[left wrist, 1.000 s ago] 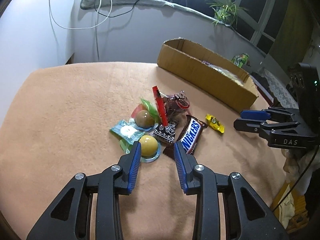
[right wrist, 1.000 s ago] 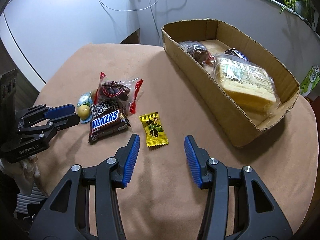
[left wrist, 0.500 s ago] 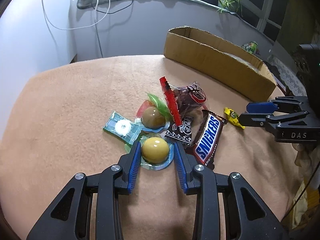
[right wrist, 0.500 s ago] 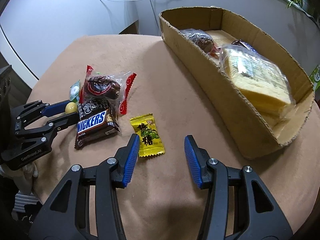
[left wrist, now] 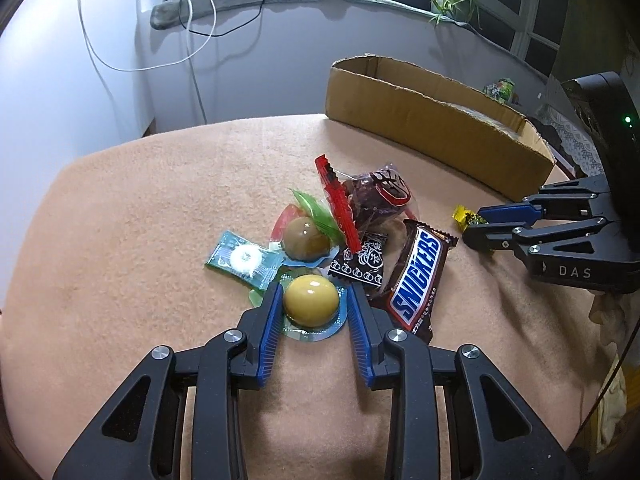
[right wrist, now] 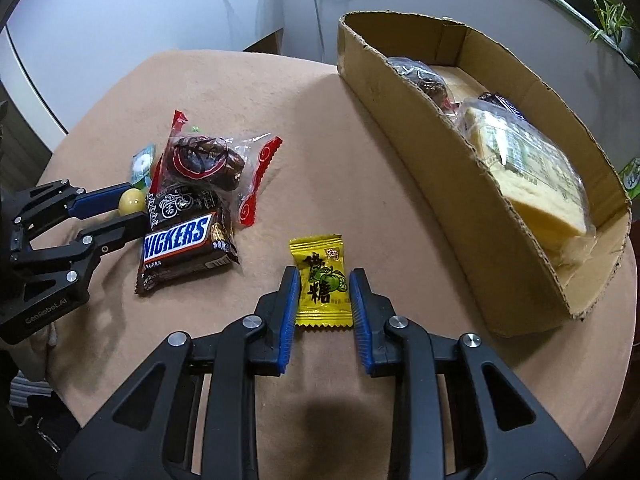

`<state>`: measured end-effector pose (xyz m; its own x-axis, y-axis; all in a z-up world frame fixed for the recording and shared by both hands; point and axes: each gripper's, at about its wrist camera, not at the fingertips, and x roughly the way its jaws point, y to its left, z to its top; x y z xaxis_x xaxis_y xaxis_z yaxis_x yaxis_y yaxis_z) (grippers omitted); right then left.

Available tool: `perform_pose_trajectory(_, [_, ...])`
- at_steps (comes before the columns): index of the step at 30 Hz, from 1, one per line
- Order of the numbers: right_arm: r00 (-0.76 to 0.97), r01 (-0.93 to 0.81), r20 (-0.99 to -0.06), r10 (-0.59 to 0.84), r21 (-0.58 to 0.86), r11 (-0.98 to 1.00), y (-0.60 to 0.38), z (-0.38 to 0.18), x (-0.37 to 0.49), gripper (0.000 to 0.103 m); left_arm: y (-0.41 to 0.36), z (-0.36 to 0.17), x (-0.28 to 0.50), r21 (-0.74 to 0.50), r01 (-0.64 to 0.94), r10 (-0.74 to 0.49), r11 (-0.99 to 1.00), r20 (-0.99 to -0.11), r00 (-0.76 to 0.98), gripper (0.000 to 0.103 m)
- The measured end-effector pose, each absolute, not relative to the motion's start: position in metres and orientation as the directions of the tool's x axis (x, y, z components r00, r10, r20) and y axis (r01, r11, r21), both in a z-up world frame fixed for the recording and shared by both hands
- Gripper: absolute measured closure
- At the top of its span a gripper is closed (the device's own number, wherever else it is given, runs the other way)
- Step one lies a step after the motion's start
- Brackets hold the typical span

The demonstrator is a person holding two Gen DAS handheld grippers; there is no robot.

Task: Organize snacks
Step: 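Grasp the yellow candy with the right gripper while the left grasps the yellow ball candy, then carry both candies into the box and open both grippers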

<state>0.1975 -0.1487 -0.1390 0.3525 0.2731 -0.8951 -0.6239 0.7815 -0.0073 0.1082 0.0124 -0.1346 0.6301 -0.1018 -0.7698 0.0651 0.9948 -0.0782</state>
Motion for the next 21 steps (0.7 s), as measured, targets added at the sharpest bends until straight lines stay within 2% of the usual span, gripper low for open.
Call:
perform_pose_trajectory(10, [0.376, -0.607, -0.879, 0.294, 0.006, 0.794, -0.159, -0.128, 0.176, 0.077, 0.014, -0.126, 0.094, -0.102, 0.072, -0.124, 0.992, -0.758, 0.640, 0.072])
perform_pose_trajectory(21, [0.419, -0.601, -0.841, 0.342, 0.025, 0.798, -0.172, -0.095, 0.161, 0.077, 0.017, -0.093, 0.075, -0.132, 0.076, -0.148, 0.988, -0.702, 0.697, 0.072])
